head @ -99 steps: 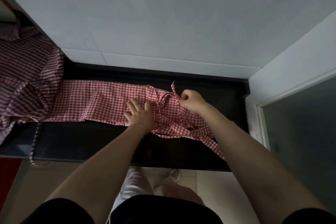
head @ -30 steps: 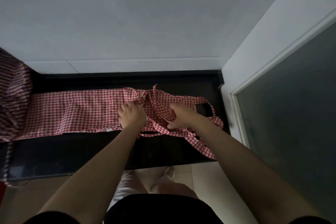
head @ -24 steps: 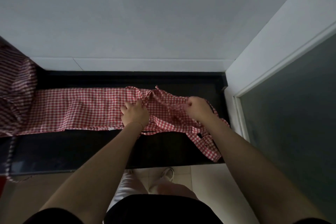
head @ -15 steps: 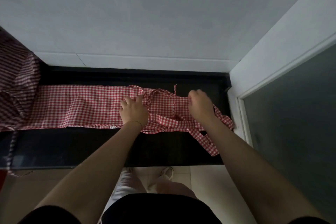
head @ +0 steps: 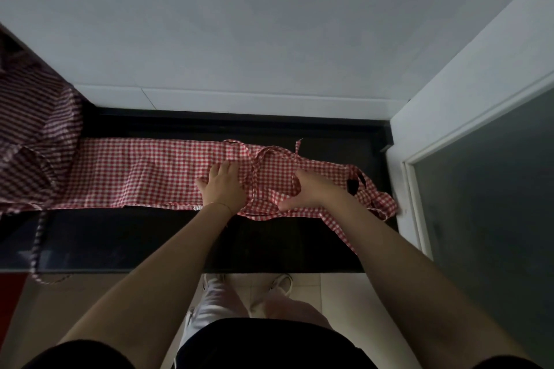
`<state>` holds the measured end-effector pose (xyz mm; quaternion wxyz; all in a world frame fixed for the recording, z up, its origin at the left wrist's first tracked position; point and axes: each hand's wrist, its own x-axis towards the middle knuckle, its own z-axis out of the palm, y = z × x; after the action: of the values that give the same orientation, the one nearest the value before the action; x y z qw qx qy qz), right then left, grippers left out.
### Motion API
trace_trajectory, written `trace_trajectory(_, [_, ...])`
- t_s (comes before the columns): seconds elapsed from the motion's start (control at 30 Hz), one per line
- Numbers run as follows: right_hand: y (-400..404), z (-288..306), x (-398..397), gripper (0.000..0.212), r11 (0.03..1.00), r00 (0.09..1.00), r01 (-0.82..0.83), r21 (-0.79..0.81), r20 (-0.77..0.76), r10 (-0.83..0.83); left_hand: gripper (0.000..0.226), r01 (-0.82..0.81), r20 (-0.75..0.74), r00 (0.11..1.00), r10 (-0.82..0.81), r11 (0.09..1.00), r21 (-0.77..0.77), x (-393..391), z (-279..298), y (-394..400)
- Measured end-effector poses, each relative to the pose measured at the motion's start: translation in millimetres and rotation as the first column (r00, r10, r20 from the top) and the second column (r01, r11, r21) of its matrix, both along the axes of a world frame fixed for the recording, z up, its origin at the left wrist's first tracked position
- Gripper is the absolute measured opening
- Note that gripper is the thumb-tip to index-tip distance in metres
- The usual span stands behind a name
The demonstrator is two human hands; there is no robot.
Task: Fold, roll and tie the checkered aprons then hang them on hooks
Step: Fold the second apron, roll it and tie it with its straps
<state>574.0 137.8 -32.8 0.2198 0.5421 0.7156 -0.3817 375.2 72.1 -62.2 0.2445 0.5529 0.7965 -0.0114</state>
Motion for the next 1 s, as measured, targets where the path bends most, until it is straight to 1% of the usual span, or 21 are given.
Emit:
trace_trajectory(0.03, [1,2,0,0.097,0.998,0.997,-0.056,-0.004,0.051,0.057,0.061,0.015,0.006,1.0,-0.015,1.0,-0.005,-2,0,-2])
trace_trajectory(0.07, [1,5,2,0.089,0.996,0.993,-0.086,0.007,0.085,0.085,0.063,0.03,0.012,0.999,-0.03,1.0,-0.009,-3,-1,-4])
trace_trajectory(0.13, [3,7,9,0.056,0.994,0.993,-0.082,0.067,0.092,0.075,0.063,0.043,0.029,0.999,-0.043,0.999,-0.017,-5,-2,-7])
trace_trajectory(0.17, [4,8,14,0.045,0.993,0.996,-0.042,0.106,0.077,0.034,0.063,0.048,0.034,0.998,-0.048,0.999,-0.025,-5,-2,-8])
trace_trajectory(0.2, [6,9,21,0.039,0.989,0.997,0.014,0.148,0.073,-0.025,0.062,0.055,0.039,0.998,-0.053,0.998,-0.03,-5,-2,-8])
trace_trajectory(0.3, [16,16,36,0.036,0.956,0.973,0.111,0.272,0.167,-0.16,0.063,0.072,0.055,0.996,-0.07,0.996,-0.043,-8,0,-8])
trace_trajectory(0.33, [19,18,40,0.035,0.93,0.959,0.094,0.356,0.219,-0.181,0.064,0.074,0.059,0.996,-0.072,0.996,-0.045,-9,0,-8])
trace_trajectory(0.4, [18,18,42,0.035,0.831,0.933,0.008,0.556,0.295,-0.206,0.068,0.077,0.066,0.995,-0.074,0.996,-0.041,-11,1,-10])
trace_trajectory(0.43, [14,18,39,0.035,0.761,0.936,-0.035,0.647,0.289,-0.202,0.069,0.074,0.077,0.994,-0.072,0.997,-0.034,-13,2,-10])
trace_trajectory(0.5, [4,14,26,0.024,0.637,0.982,-0.065,0.768,0.161,-0.095,0.067,0.067,0.112,0.992,-0.064,0.998,-0.019,-18,3,-10])
trace_trajectory(0.53, [-4,12,16,0.016,0.633,0.997,-0.064,0.771,0.081,0.002,0.063,0.075,0.126,0.989,-0.072,0.997,-0.014,-23,3,-10])
trace_trajectory(0.57, [-11,11,4,0.011,0.675,0.996,-0.062,0.735,-0.002,0.094,0.058,0.094,0.133,0.987,-0.093,0.996,-0.003,-27,3,-10])
trace_trajectory(0.6, [-20,10,-10,0.011,0.753,0.986,-0.075,0.654,-0.067,0.156,0.054,0.116,0.13,0.985,-0.117,0.993,0.013,-32,2,-12])
trace_trajectory(0.63, [-29,9,-23,0.011,0.839,0.975,-0.102,0.535,-0.113,0.191,0.051,0.133,0.122,0.983,-0.136,0.991,0.033,-36,0,-15])
trace_trajectory(0.67, [-38,7,-34,0.011,0.897,0.966,-0.132,0.423,-0.148,0.212,0.049,0.138,0.118,0.983,-0.144,0.989,0.051,-38,-1,-18])
trace_trajectory(0.7, [-46,1,-43,0.01,0.927,0.958,-0.159,0.339,-0.176,0.228,0.048,0.138,0.121,0.982,-0.144,0.988,0.064,-41,-3,-21])
trace_trajectory(0.77, [-61,-9,-58,0.013,0.944,0.948,-0.211,0.254,-0.182,0.261,0.047,0.14,0.141,0.979,-0.15,0.987,0.077,-45,-3,-27])
trace_trajectory(0.83, [-71,-21,-65,0.029,0.927,0.946,-0.261,0.27,-0.118,0.301,0.048,0.158,0.132,0.977,-0.167,0.985,0.073,-50,-1,-32])
trace_trajectory(0.87, [-75,-25,-66,0.035,0.917,0.951,-0.262,0.3,-0.081,0.298,0.048,0.175,0.09,0.98,-0.18,0.983,0.063,-52,0,-34])
trace_trajectory(0.93, [-80,-28,-72,0.029,0.895,0.963,-0.232,0.382,-0.037,0.265,0.046,0.194,-0.013,0.981,-0.194,0.981,0.029,-55,-1,-37])
trace_trajectory(1.0, [-79,-22,-77,0.013,0.887,0.974,-0.194,0.42,-0.029,0.226,0.044,0.185,-0.024,0.982,-0.186,0.982,-0.026,-57,-1,-39])
